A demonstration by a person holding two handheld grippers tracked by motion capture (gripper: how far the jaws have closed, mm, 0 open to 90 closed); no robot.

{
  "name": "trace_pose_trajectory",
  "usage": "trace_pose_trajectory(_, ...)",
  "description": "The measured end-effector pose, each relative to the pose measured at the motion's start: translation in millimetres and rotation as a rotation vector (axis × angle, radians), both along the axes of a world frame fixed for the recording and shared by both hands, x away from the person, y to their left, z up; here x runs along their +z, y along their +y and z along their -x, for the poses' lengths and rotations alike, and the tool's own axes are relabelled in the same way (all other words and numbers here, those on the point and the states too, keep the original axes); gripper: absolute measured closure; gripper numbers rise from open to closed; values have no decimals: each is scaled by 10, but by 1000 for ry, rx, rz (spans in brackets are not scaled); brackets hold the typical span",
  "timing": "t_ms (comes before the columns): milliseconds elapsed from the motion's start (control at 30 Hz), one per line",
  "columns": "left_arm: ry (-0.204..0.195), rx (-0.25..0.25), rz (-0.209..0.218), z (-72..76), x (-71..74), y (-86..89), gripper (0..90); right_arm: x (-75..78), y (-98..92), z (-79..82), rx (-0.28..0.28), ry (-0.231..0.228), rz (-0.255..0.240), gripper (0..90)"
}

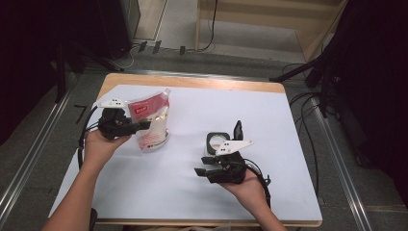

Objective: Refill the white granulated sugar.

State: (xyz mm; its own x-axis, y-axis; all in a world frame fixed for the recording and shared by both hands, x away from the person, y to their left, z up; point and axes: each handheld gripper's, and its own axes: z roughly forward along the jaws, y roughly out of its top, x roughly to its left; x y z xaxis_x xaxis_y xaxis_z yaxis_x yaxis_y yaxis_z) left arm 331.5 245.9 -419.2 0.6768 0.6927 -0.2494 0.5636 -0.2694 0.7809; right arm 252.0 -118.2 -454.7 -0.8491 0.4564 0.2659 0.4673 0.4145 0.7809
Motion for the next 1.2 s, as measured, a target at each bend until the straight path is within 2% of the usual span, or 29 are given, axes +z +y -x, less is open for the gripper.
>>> trace_pose_trajectory(33, 5, -1, 7, 5, 6, 0, 708, 1, -2, -1, 0, -1, 2, 518)
trace_pose_trajectory(167, -15, -25, -23, 42, -4, -22, 659, 0, -7, -5, -2, -1, 4, 518)
trace_pose_trajectory(200, -2, -33, -10, 58, -12, -26, 650, -1, -9, -7, -3, 0, 4, 518)
trace_pose_trajectory(433, -7, -56, -22, 104, -28, -19, 602, 29, -34, -18, -25, 3, 17, 525)
trace_pose_trajectory(500, -41, -62, -51, 132, -23, -31, 599, 42, -39, -19, -23, 1, 15, 528)
trace_pose_trajectory(533, -44, -67, -57, 140, -18, -32, 598, 53, -44, -18, -24, -2, 16, 529)
trace_pose_trajectory(800, -58, -50, -53, 222, 26, 25, 551, 113, -137, -42, -39, 8, -4, 558)
trace_pose_trajectory(867, -51, -49, -57, 244, 39, 45, 551, 130, -162, -54, -38, 13, -2, 571)
trace_pose_trajectory(967, -21, -49, -53, 267, 47, 80, 551, 149, -195, -61, -41, 11, -6, 576)
trace_pose_trajectory(1000, -9, -51, -63, 275, 56, 96, 551, 153, -208, -63, -40, 10, -3, 577)
trace_pose_trajectory(1100, -13, -37, -61, 306, 71, 130, 551, 151, -245, -68, -47, 10, 9, 577)
trace_pose_trajectory(1200, 7, -42, -45, 335, 88, 175, 545, 152, -297, -72, -51, 11, 12, 577)
